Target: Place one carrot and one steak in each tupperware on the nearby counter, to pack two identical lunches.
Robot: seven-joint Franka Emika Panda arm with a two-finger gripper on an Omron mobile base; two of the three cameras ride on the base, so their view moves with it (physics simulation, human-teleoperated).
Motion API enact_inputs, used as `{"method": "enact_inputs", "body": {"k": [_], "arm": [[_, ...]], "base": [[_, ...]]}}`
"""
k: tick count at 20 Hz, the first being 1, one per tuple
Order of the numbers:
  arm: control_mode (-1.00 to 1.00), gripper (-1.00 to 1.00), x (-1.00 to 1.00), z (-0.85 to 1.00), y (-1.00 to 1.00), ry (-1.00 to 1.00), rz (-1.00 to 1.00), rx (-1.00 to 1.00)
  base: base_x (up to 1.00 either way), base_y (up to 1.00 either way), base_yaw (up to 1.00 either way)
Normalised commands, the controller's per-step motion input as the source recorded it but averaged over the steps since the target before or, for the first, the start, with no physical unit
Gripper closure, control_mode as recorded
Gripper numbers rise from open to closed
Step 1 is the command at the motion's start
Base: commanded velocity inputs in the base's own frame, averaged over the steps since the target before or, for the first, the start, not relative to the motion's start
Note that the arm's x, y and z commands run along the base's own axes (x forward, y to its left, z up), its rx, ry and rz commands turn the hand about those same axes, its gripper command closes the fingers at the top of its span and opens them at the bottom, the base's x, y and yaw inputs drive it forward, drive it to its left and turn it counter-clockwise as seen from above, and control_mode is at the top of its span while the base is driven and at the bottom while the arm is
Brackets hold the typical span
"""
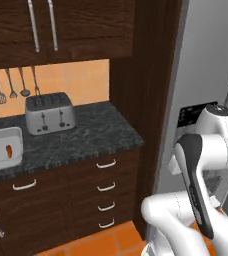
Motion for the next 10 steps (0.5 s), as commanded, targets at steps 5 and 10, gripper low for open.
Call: {"method": "enact_inputs", "body": {"k": [5, 10], "arm": [[1.0, 1.0, 0.0, 0.0, 0.0, 0.0, 0.0, 0.0], [1.0, 1.0, 0.0, 0.0, 0.0, 0.0, 0.0, 0.0]], "base": [[0.51, 1.0, 0.0], [0.15, 1.0, 0.05]]}}
